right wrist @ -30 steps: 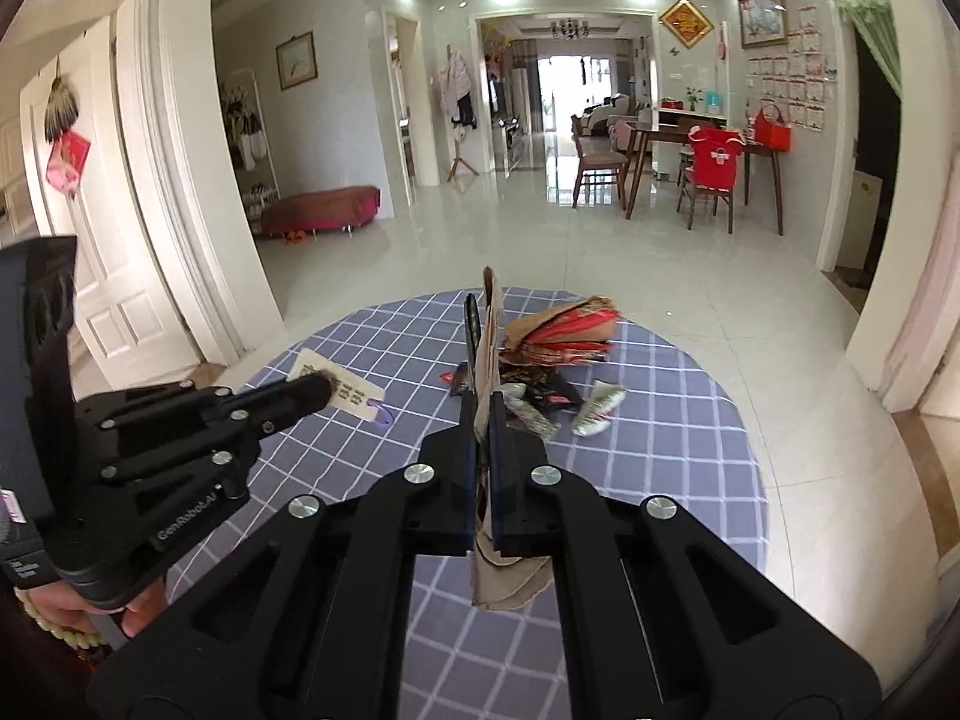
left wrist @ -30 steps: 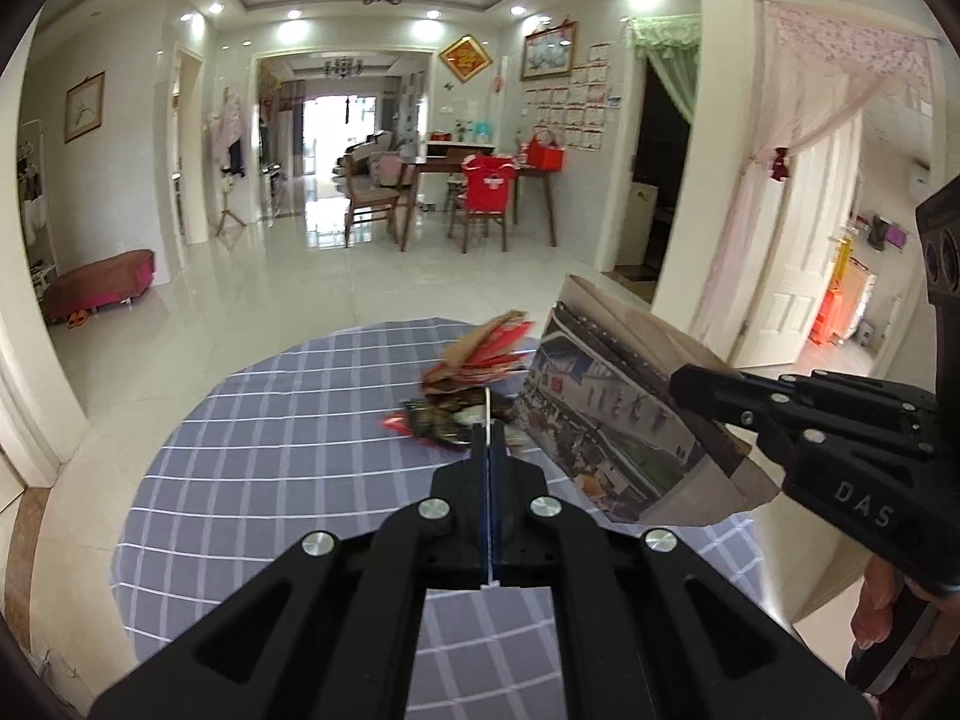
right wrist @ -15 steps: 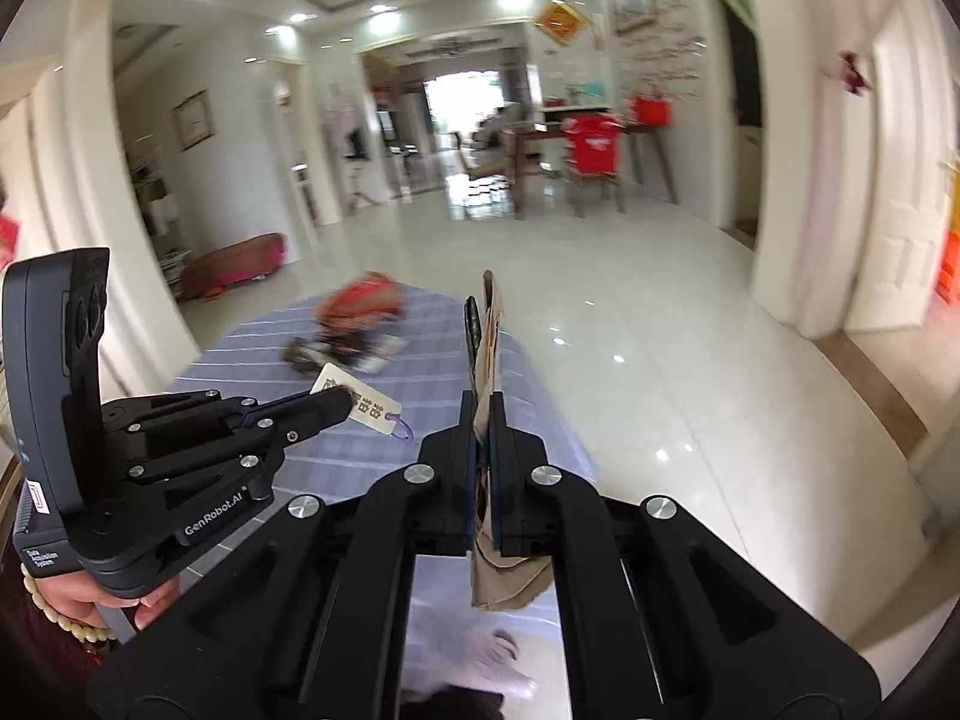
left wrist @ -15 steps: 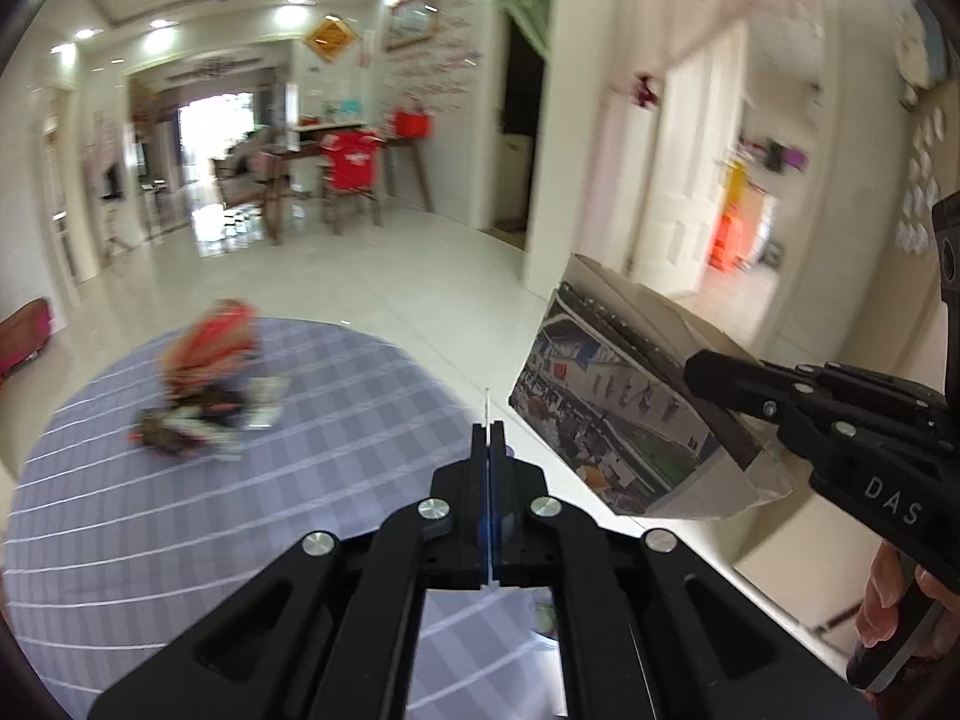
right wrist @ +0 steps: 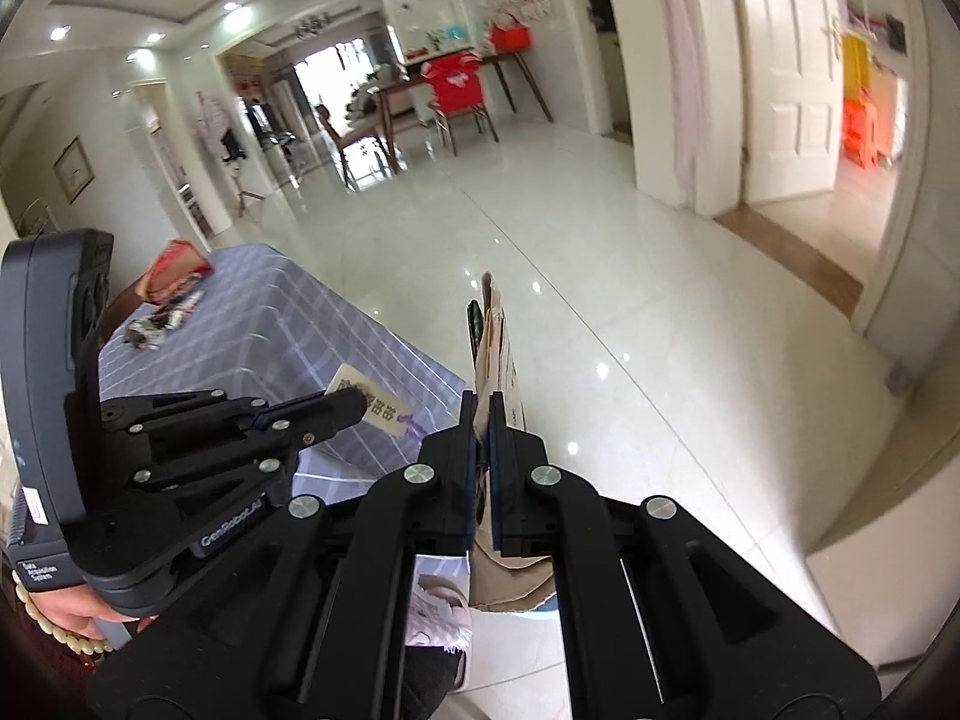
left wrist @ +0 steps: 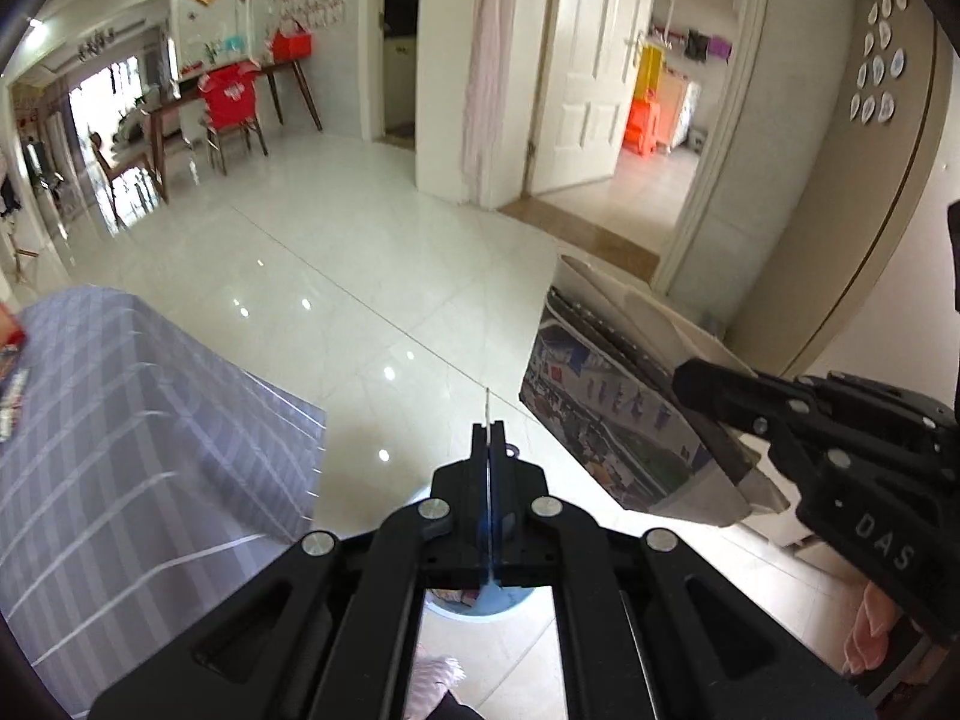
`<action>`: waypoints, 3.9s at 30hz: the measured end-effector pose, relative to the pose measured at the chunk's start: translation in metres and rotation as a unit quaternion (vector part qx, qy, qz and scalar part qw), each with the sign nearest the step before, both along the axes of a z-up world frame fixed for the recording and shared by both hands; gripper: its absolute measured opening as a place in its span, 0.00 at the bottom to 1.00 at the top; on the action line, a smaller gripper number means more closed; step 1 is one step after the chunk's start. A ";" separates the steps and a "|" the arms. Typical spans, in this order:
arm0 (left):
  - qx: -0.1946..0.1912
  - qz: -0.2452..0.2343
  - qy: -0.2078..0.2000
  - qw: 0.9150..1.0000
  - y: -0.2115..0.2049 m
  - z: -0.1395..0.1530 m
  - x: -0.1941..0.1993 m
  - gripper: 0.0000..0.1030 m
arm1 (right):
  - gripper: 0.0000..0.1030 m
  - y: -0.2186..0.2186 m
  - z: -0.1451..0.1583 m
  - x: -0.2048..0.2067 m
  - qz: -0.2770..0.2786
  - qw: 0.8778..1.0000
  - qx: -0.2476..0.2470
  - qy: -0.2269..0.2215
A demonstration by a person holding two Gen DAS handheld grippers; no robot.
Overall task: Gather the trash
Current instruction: 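Carry both items over the blue bucket and open both tools, then move both tools back over the remaining wrappers on the table, then grasp the black snack wrapper with the left tool while the right tool grasps the green-white wrapper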
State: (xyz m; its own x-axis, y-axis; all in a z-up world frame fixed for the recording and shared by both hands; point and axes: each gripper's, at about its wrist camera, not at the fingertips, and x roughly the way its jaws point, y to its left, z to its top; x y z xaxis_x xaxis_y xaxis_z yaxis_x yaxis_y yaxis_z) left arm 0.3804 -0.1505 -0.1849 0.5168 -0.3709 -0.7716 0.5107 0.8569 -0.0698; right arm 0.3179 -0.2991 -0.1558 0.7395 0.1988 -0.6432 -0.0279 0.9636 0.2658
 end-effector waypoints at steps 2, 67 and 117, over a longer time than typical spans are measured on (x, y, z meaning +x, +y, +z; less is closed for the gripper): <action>0.020 0.013 0.016 1.000 -0.009 -0.013 0.009 0.24 | 0.03 -0.009 -0.010 0.004 -0.005 1.000 0.003 0.009; -0.016 0.220 -0.061 0.974 0.249 0.052 0.025 0.67 | 0.50 0.178 0.029 0.068 0.107 0.994 -0.001 -0.020; -0.073 0.339 -0.096 0.933 0.414 0.102 0.013 0.19 | 0.15 0.325 0.037 0.135 0.204 0.978 -0.034 0.003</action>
State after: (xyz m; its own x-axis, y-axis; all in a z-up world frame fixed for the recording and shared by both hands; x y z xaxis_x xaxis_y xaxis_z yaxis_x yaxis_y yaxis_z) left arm 0.3933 0.2634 -0.0826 0.7940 -0.0020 -0.6080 -0.1306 0.9761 -0.1737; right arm 0.4528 0.0263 -0.1184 0.6034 0.4332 -0.6695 -0.4127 0.8880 0.2026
